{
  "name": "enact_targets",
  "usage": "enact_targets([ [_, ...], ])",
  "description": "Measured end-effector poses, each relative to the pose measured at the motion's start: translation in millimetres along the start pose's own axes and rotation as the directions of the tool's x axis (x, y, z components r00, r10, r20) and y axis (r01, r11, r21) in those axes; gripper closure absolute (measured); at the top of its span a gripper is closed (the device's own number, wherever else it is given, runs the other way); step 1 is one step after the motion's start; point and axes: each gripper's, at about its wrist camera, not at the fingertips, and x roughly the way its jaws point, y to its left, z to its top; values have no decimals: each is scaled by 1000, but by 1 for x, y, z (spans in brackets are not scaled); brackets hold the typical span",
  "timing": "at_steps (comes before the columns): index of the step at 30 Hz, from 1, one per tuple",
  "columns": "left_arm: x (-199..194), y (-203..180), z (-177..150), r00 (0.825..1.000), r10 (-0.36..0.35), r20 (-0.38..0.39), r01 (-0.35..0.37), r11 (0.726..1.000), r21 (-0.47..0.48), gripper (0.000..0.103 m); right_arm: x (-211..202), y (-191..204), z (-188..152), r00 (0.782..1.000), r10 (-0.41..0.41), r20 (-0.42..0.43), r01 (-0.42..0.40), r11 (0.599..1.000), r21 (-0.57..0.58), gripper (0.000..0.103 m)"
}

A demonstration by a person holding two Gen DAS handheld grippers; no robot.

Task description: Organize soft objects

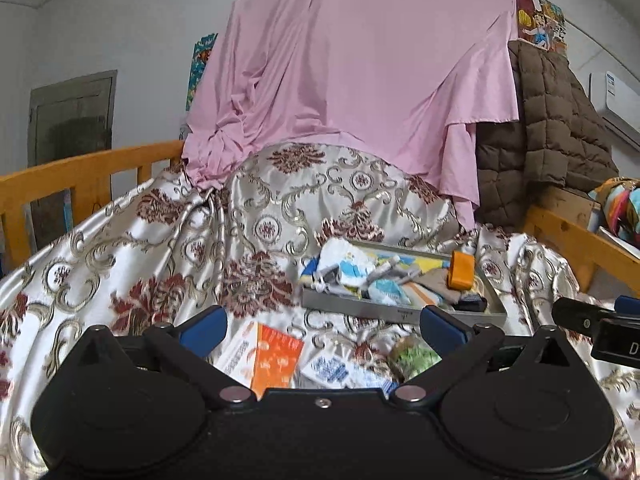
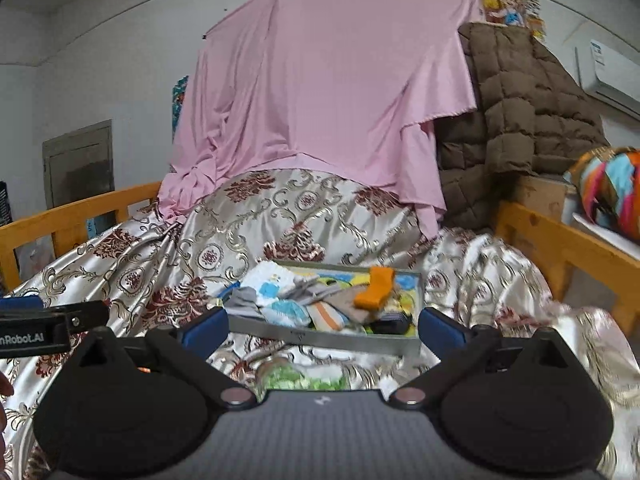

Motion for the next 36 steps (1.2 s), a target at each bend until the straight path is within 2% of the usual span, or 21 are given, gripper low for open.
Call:
enact_targets([
  [7,-22,0,-14,1000,10,15,-11,999,30,1,-23,-1,-29,1000,-30,-6,30,1000,8,0],
  [12,-32,3,-25,1000,6,-3,-6,1000,17,1,-35,1,-45,1000,-6,23,6,1000,4,0],
  [22,-47,10,-38,998,55,-35,-54,998,22,1,-53,10,-55,999,26,41,-26,1000,2,0],
  [26,-48,10,-45,997,49,-51,-47,998,36,1,-59,8,-64,1000,26,15,-26,999,32,0],
  [30,-48,9,-49,998,41,-51,-39,999,37,1,-63,3,-71,1000,-10,-2,10,998,61,0],
  [36,-52,7,-52,996,65,-55,-62,996,62,1,-69,0,-80,999,-27,-22,28,997,78,0],
])
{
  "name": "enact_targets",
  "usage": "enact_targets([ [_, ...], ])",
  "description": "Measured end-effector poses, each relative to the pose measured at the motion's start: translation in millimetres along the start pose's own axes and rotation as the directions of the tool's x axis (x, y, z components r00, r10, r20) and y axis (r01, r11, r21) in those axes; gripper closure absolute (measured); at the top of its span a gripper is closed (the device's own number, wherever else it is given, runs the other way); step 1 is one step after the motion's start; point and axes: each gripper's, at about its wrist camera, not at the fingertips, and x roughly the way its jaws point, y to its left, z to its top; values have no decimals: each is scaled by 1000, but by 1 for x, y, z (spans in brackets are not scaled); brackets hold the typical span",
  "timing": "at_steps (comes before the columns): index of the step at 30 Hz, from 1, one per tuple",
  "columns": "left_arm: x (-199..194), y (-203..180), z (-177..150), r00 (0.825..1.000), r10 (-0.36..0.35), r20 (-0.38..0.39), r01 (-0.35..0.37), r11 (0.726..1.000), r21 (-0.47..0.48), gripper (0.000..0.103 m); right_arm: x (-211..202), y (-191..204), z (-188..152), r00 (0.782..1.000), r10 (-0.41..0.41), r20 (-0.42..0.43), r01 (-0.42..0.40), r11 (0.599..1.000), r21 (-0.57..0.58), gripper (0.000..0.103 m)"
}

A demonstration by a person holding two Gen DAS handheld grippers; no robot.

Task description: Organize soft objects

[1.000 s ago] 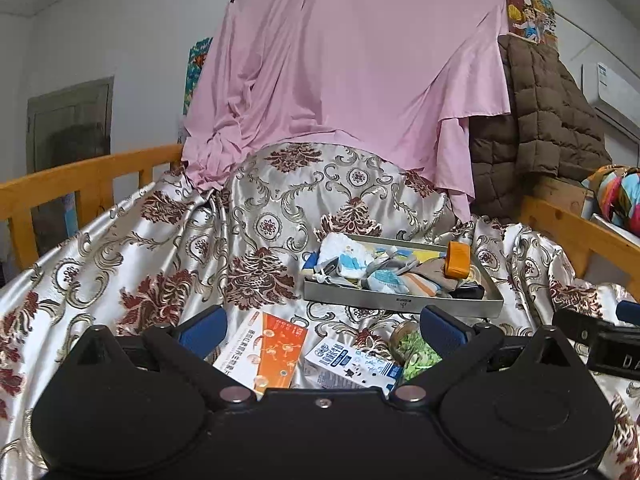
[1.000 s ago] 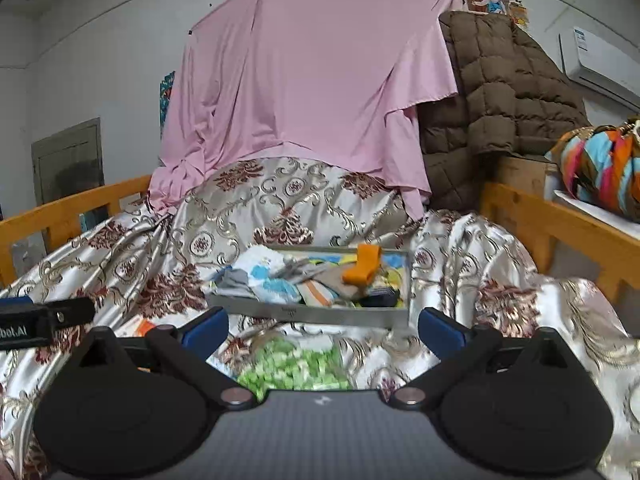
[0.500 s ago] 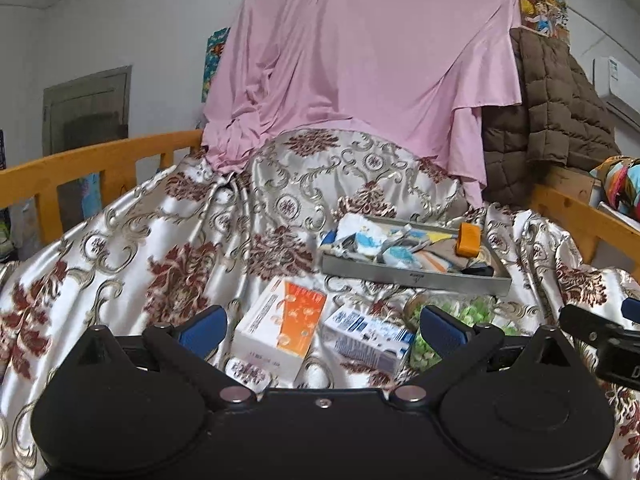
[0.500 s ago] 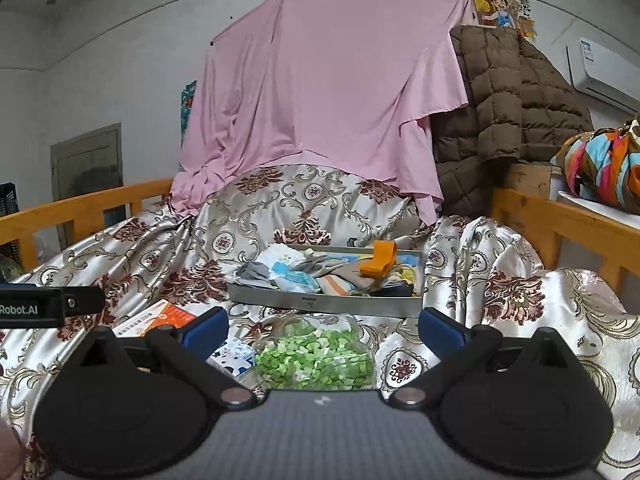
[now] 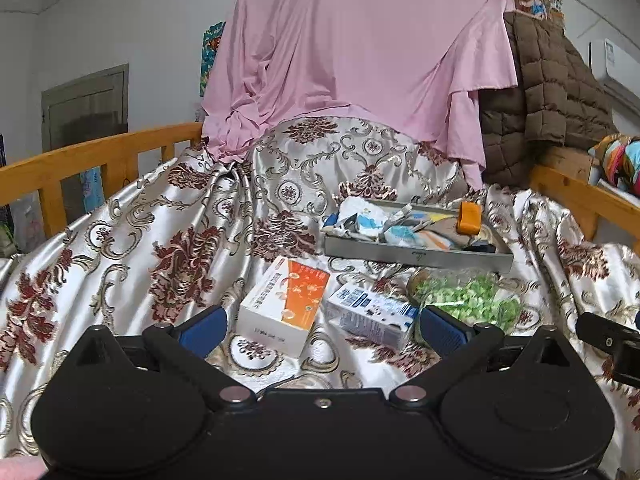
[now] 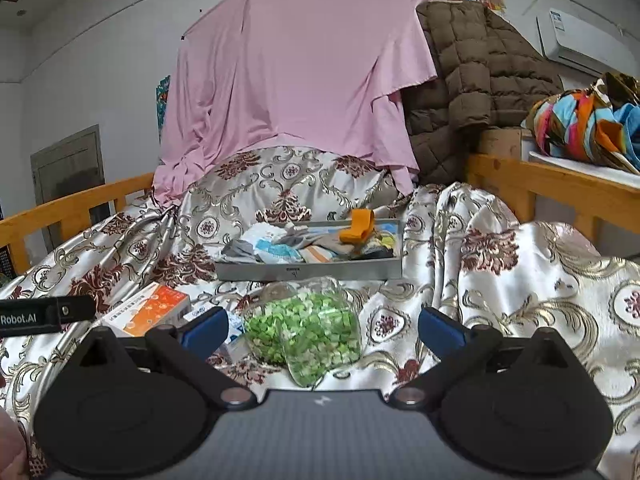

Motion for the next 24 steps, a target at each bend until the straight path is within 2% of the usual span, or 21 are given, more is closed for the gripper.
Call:
enact_targets([
  [9,-10,4,-9,998,12,-66,-10,1000,22,1,-10,3,-13,999,-10,-35,11,1000,13,0],
  [16,-8,8,-10,997,17,-71,-17,1000,0,1,-9,8,-16,998,8,-58,-8,1000,5,0],
  [24,1,3,-15,996,20,-89,-17,999,32,1,3,8,-20,994,33,-103,-31,999,22,0],
])
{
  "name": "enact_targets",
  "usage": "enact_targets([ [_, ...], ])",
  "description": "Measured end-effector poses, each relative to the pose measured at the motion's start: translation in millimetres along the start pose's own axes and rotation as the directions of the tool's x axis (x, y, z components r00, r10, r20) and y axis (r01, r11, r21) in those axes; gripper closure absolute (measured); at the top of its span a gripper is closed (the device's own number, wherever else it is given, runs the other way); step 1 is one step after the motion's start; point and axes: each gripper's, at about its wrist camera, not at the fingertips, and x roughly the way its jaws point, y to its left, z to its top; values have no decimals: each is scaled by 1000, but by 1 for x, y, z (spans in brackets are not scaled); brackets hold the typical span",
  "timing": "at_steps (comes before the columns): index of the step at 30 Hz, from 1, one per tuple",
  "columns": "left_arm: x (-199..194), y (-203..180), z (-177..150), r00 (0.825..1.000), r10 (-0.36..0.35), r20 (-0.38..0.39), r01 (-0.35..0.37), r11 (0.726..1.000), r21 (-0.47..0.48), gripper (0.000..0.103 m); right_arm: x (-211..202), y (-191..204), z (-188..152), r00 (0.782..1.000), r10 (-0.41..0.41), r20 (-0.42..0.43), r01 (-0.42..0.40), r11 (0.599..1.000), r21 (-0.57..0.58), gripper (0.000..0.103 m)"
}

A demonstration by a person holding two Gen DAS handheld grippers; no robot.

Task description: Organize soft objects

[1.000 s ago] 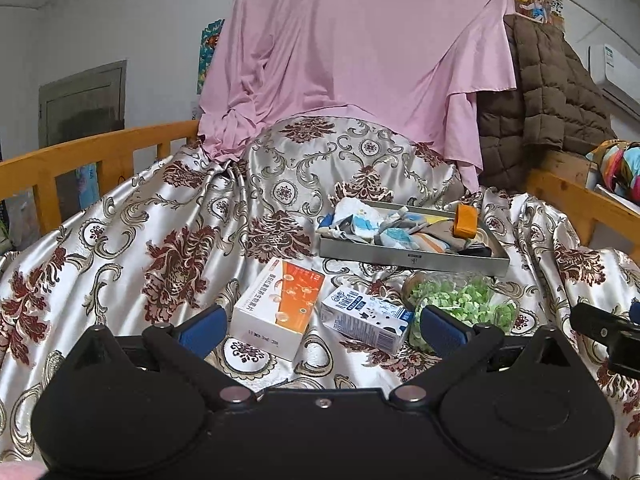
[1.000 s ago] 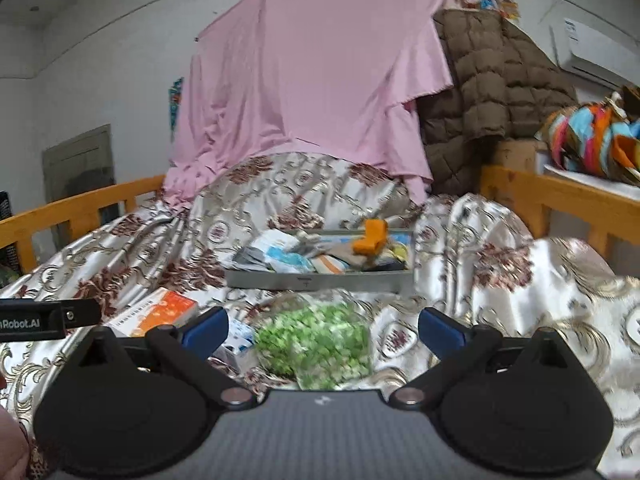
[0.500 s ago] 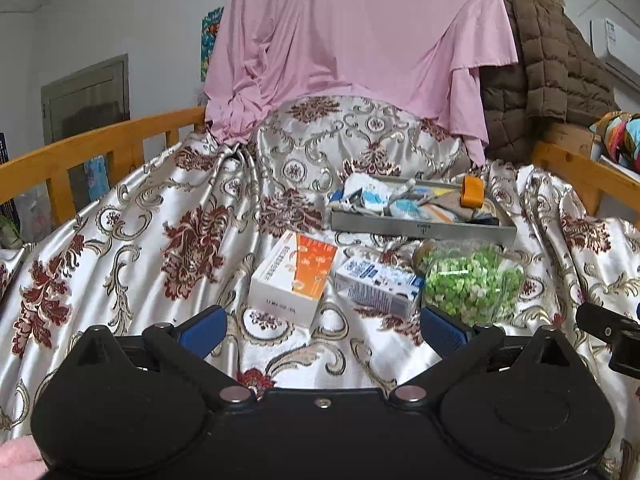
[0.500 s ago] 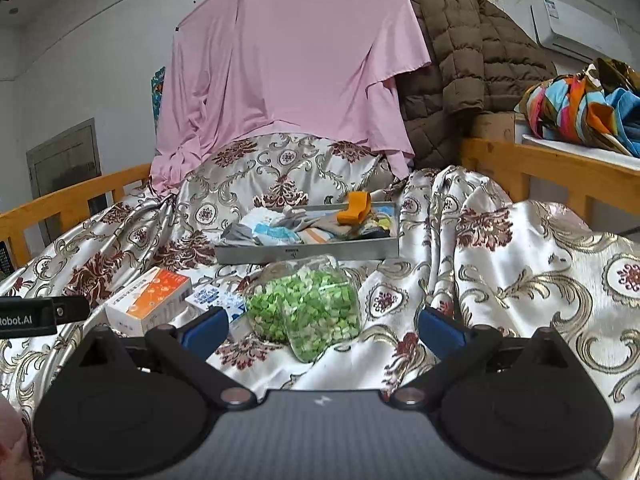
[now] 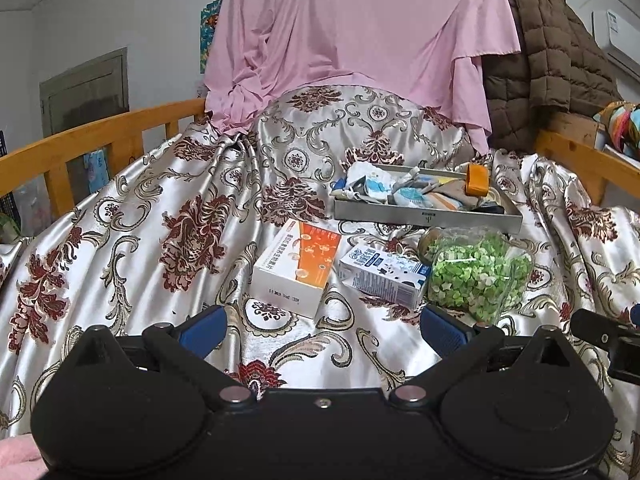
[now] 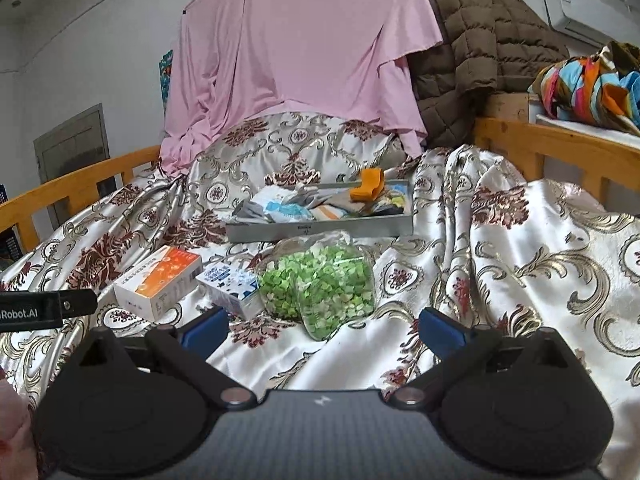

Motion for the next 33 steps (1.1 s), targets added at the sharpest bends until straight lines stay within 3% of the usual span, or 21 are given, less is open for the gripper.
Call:
enact_targets([
  [18,14,-4,-4,1000,6,14,-6,1000,18,1,15,-1,-1,1000,21,0,-21,1000,18,0],
  [28,20,1,-1,998,51,42,-50,998,-34,1,27,4,-3,999,17,52,-16,1000,-12,0],
  [33,29,3,-1,1000,26,5,-25,998,-57,1,29,5,-3,999,16,49,-15,1000,-16,0],
])
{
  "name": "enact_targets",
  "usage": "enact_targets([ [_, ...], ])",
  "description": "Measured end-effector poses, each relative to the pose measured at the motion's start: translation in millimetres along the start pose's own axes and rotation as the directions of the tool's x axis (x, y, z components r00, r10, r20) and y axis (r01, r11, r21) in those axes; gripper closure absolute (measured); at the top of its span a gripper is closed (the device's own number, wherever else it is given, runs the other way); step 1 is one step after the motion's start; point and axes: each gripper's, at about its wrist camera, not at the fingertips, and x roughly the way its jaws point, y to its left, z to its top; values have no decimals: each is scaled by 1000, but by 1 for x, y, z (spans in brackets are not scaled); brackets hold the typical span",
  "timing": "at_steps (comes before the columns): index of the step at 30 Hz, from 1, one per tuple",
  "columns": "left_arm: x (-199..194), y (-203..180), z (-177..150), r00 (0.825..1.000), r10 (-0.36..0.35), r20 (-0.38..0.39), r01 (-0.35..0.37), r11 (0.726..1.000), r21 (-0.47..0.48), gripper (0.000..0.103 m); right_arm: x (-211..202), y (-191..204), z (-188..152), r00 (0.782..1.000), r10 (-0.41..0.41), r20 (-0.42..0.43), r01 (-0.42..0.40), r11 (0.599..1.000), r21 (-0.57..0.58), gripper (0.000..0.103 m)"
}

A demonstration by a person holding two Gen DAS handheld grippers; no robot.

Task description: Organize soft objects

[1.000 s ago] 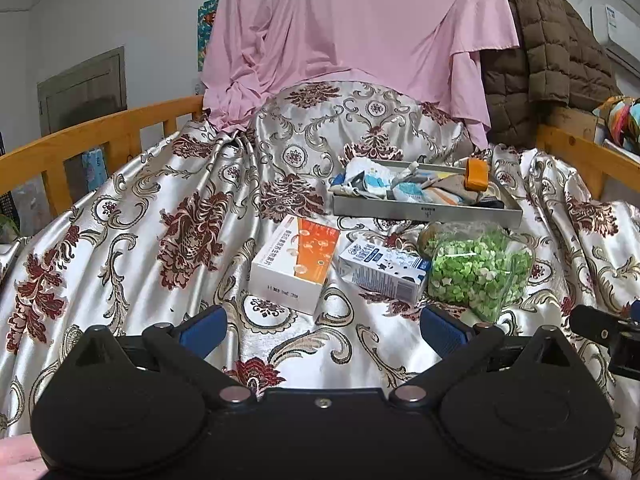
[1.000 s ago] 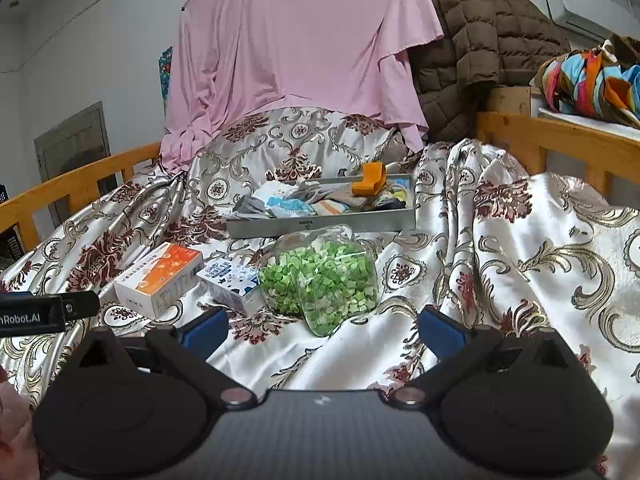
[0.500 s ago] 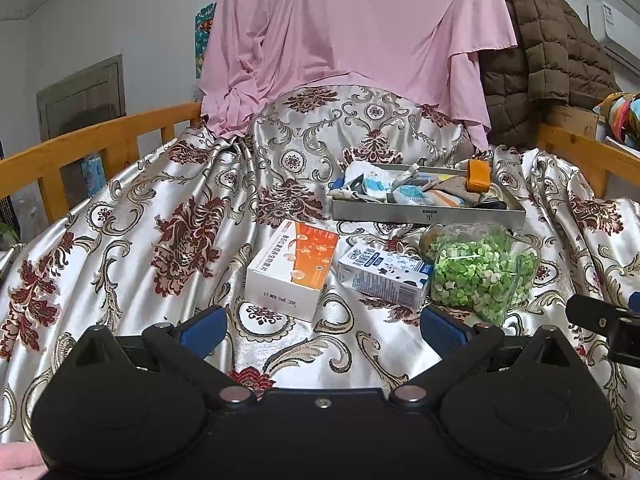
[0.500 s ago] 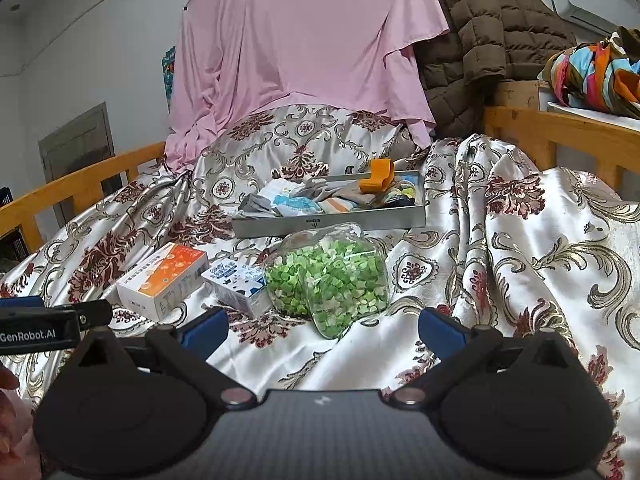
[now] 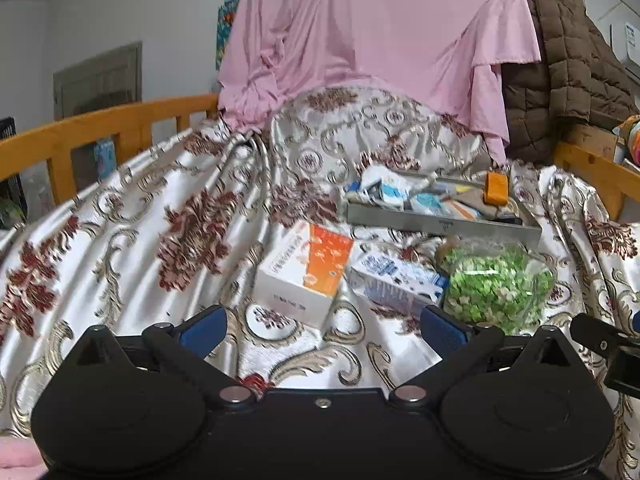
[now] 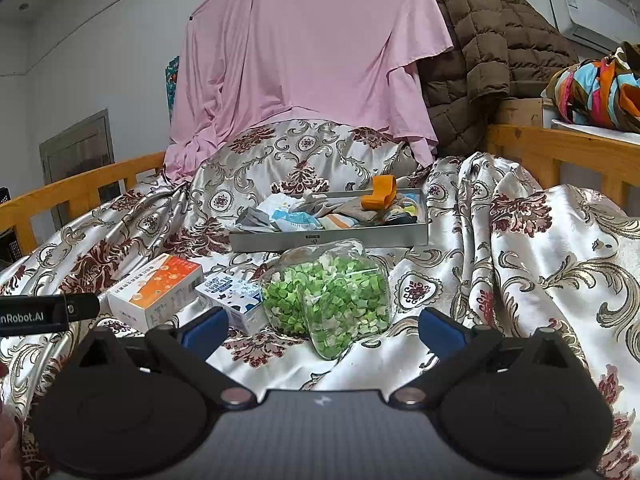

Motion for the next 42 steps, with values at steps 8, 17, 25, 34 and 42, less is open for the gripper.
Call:
enact_targets([
  [8,10,-8,-4,999,-22,-45,24,999,42,1,5,-2,-1,1000,-15,6,15,1000,6,0],
  [17,10,-7,-3,998,-22,-53,24,999,32,1,7,-4,-2,1000,-31,0,31,999,13,0],
  [25,11,-8,-4,998,-15,-59,17,999,43,1,7,-1,-3,1000,-23,-13,23,1000,8,0],
  [34,11,-8,-4,998,-10,-57,13,999,49,1,8,-1,-4,1000,-22,-21,22,1000,10,0],
  [42,11,-8,-4,998,-9,-55,12,998,56,1,7,-2,-3,999,-27,-20,27,999,20,0],
])
